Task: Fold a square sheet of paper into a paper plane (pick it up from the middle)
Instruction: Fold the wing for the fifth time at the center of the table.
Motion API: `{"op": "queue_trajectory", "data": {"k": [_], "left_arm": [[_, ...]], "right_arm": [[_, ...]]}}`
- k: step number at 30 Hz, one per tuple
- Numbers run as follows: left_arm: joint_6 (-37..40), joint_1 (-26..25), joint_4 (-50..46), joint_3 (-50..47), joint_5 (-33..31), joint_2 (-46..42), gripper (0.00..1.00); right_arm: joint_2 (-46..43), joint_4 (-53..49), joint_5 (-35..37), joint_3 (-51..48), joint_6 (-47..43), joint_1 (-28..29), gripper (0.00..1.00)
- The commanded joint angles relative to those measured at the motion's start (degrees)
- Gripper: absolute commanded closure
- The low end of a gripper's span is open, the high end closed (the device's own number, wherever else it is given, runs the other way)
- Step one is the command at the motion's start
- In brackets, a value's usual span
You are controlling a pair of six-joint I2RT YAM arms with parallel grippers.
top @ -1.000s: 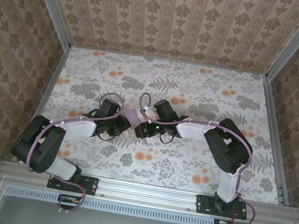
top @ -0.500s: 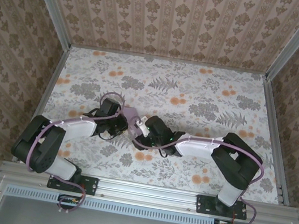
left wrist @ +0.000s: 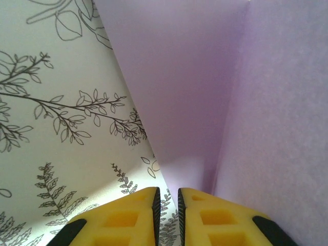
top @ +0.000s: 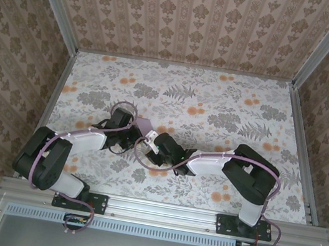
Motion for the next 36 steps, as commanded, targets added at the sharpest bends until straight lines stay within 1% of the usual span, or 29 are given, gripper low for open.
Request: {"op": "queue_trajectory", "data": {"k": [1,6,8,10,14,20,23,25,29,33,36], "left_arm": [[-0.9,-0.2,-0.3,1.3,0.3,0.0,0.80],[-0.8,0.0,-0.7,1.2,-0.1,-0.2,0.81],[-0.7,0.1,-1.3,1.1,-0.3,-0.7,0.81],[-0.3,0.5,-1.9,0.9,-0.5,-1.3,0.81],[0.0,1.4,-2.9,-0.5,-1.2,-3.9,0.80],[0.5,1.6,-3.3,-3.4,-1.8,-9.2,0.80],[0.3,1.6,-2.9,-5.0,-2.2,-12.1,0.80],[0.3,1.6,-2.9,-5.9,-2.4,-13.9,0.80],[1.1,1.6,-3.2,-6.4,-1.8,-16.0,0.79],[2.5,1.6,-4.1,-4.6,-0.7,-15.7,0.78],[3.4,1.6,-4.1,-3.0,0.0,-14.9,0.77]], "right_arm": [[0.8,1.9,1.5,0.4,-1.3,0.3,0.61],[1.2,0.2,0.8,1.3,-1.2,0.3,0.82],[1.1,-0.8,-0.6,1.7,-1.0,0.1,0.87],[0.8,-1.8,-3.1,2.1,-0.2,-0.3,0.89],[0.8,-3.6,-10.3,3.2,3.1,-2.1,0.94],[2.0,-6.8,-20.7,5.7,7.7,-5.3,0.97],[2.9,-8.4,-23.3,7.1,9.3,-6.3,0.98],[3.6,-9.9,-23.1,8.1,9.8,-6.4,0.99],[2.4,-11.3,-19.4,8.0,11.4,-7.4,1.00],[-2.5,-13.9,-14.5,6.7,11.5,-8.7,1.00],[-7.5,-16.2,-9.0,4.9,10.5,-9.3,1.00]]}}
